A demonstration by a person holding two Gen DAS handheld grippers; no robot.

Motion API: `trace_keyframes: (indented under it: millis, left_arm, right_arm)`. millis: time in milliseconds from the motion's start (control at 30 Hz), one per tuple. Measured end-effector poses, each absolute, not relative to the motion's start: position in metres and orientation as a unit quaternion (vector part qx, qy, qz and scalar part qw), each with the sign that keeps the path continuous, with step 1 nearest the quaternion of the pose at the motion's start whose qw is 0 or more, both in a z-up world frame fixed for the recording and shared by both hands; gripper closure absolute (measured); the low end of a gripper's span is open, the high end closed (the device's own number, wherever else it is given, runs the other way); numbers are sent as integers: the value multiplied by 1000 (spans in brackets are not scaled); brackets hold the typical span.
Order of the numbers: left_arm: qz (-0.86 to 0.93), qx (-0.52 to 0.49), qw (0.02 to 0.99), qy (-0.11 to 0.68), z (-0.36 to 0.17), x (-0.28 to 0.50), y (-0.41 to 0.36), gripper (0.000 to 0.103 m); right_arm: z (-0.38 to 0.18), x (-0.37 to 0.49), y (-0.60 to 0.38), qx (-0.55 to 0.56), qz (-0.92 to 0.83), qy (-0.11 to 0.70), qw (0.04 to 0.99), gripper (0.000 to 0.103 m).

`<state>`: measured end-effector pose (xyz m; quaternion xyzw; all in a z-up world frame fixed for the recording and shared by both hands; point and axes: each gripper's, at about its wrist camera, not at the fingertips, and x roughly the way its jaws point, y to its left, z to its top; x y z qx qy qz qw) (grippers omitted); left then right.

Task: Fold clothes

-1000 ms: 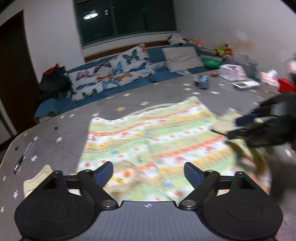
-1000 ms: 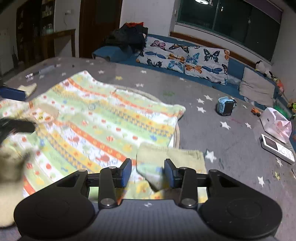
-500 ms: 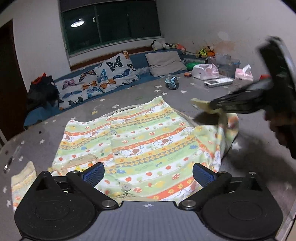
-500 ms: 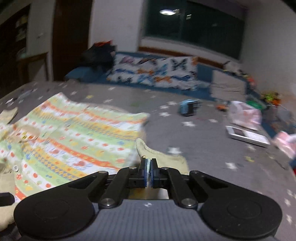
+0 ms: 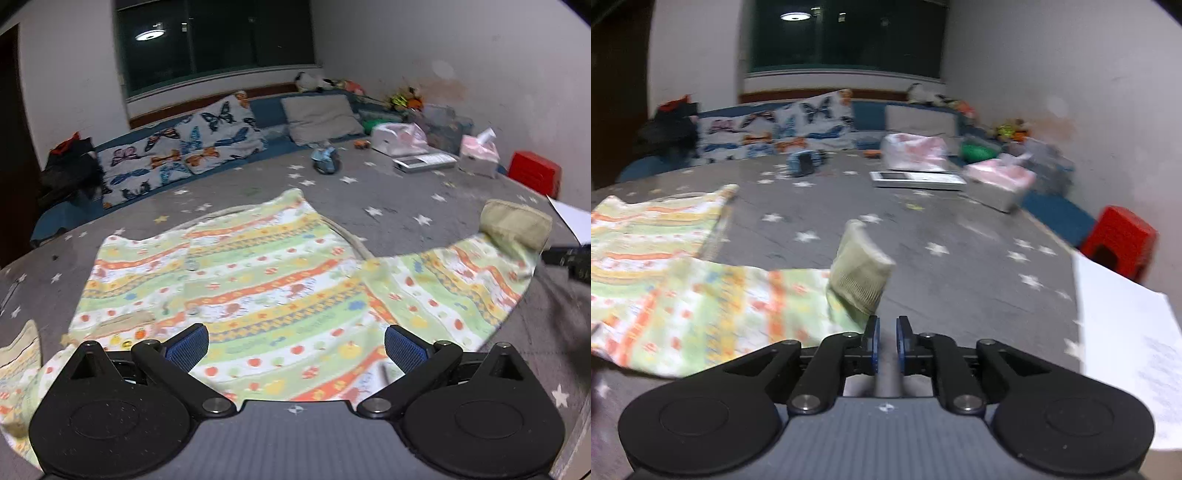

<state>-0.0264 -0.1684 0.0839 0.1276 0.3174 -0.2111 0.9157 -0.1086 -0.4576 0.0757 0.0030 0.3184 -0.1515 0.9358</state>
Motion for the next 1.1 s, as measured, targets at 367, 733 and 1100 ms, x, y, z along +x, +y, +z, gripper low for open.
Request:
trace_keyframes:
  millis: [367,733,1100]
  left_arm:
    - [-227,177,900,328,60,-46,-192,0]
    - [-216,137,909,330,70,-57,-162,0]
    - [-43,51,945,320,105,-33,-28,0]
  right_arm:
    - [81,-84,-458,22,-87,313,946,65]
    - [66,-63,-457,8,-93,335,938,51]
    - [89,-72,-346,-68,121,309,941,50]
